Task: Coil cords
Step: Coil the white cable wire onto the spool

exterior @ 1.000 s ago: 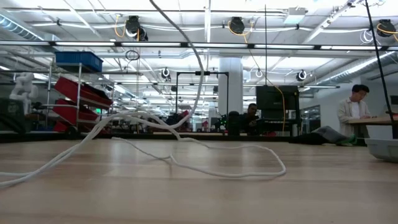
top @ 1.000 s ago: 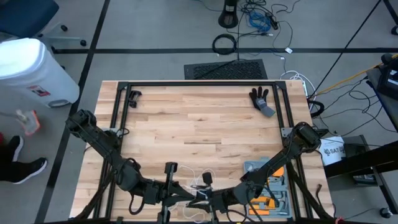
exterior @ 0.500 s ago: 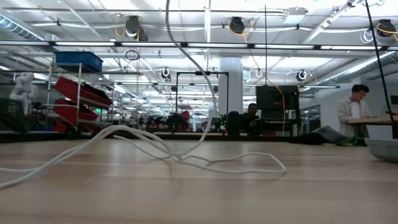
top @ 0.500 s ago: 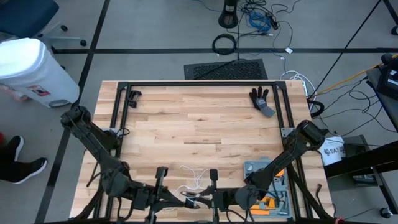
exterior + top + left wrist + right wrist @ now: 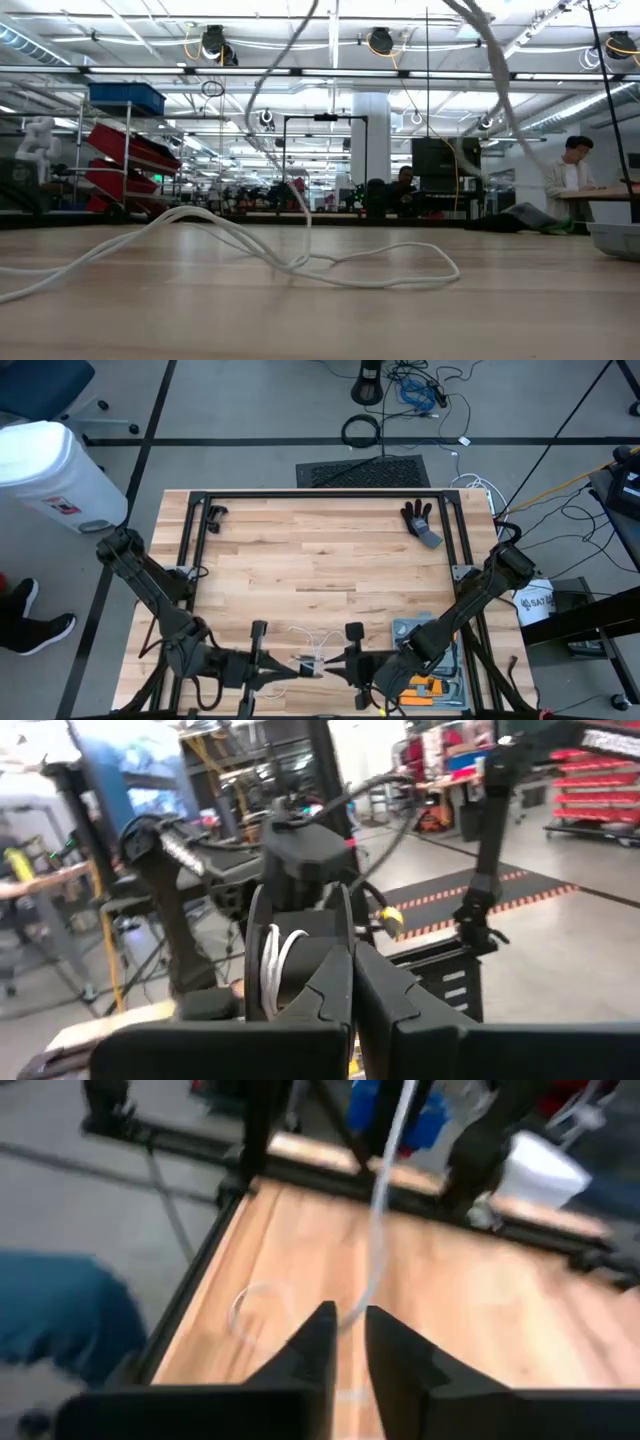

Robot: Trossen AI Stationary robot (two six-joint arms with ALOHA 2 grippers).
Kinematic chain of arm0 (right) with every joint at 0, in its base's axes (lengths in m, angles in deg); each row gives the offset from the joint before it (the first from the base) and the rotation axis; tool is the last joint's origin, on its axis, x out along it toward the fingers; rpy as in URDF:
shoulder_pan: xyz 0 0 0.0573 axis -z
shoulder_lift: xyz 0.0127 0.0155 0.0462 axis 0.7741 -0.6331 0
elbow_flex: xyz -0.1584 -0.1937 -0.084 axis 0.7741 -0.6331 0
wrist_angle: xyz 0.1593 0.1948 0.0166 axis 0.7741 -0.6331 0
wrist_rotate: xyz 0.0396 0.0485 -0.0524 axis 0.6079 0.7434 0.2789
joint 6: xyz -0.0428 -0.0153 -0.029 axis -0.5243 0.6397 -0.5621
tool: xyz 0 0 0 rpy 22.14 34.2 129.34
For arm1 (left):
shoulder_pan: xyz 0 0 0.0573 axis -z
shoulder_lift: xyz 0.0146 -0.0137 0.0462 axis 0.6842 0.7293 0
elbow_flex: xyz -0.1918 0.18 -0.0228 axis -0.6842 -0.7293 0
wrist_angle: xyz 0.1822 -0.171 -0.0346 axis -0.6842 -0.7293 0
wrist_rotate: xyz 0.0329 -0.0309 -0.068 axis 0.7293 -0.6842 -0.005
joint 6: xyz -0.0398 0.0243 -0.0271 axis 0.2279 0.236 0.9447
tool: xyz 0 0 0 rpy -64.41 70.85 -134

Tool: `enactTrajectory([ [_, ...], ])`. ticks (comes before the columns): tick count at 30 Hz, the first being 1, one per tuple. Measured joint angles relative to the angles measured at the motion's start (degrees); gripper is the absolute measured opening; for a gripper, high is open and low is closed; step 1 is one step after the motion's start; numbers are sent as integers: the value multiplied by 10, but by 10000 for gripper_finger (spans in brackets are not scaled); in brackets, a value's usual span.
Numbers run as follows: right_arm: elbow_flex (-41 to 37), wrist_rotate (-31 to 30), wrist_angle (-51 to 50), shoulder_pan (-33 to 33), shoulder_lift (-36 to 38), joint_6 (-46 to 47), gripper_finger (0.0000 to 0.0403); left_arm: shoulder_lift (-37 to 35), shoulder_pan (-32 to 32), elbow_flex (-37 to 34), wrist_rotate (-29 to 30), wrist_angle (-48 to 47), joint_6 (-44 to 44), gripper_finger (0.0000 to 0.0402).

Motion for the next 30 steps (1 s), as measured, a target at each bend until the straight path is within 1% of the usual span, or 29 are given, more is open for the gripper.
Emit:
enactTrajectory([
  [2,0,18,-20,1,0,20,81,-7,0,0,9,-5,25,2],
  [6,0,17,-28,6,0,39,136,-26,0,0,19,-46,58,2],
  [8,0,15,-16,11,-2,41,156,-33,0,0,21,-63,58,2],
  [10,0,1,3,13,-10,53,168,-40,0,0,21,-63,56,2],
  [15,0,-17,58,23,-65,38,168,-56,-1,0,23,-64,43,2],
  [18,0,-63,75,30,-96,21,160,-60,0,0,23,-68,54,2],
  [21,0,-103,130,36,-117,-16,152,-60,8,0,23,-80,57,2],
  [25,0,-99,204,45,-128,-68,145,-60,12,0,22,-84,58,2],
  [27,0,-85,210,51,-129,-74,143,-60,11,0,22,-83,57,2],
  [30,0,-83,199,60,-129,-72,142,-60,11,0,22,-85,59,2],
])
